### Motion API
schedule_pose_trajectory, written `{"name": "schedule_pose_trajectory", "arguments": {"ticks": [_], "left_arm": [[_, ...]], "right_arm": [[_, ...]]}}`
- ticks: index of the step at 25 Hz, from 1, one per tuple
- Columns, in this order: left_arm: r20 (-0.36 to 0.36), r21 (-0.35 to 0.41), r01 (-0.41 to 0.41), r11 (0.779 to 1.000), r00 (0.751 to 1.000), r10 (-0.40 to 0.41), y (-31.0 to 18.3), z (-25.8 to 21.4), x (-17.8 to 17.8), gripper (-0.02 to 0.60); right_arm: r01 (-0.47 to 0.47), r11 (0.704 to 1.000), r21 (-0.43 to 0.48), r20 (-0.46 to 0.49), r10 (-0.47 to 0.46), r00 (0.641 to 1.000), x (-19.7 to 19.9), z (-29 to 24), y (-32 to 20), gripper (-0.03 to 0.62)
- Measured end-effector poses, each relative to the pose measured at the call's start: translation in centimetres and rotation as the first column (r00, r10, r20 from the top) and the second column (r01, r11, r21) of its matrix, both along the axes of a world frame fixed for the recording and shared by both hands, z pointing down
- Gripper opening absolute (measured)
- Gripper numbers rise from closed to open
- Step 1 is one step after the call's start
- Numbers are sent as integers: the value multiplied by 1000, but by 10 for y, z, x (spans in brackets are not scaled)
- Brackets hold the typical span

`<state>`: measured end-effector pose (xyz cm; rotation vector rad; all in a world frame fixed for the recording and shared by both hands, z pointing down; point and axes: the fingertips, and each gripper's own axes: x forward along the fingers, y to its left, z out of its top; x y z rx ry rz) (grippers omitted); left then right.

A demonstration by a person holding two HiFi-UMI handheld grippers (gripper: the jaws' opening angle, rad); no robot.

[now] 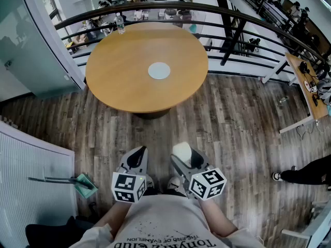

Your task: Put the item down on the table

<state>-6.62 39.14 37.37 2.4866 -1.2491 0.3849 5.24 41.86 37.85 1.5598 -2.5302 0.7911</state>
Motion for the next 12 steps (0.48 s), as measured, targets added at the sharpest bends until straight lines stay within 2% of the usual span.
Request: {"name": "schedule_pose_trajectory", "arguments": {"ticks": [12], "left_arm": [[-9, -7, -14, 1000, 1000, 14, -1, 0, -1, 23]], "right_arm": [[7, 1000, -13, 4, -7, 1000, -5, 3, 0, 314]]}}
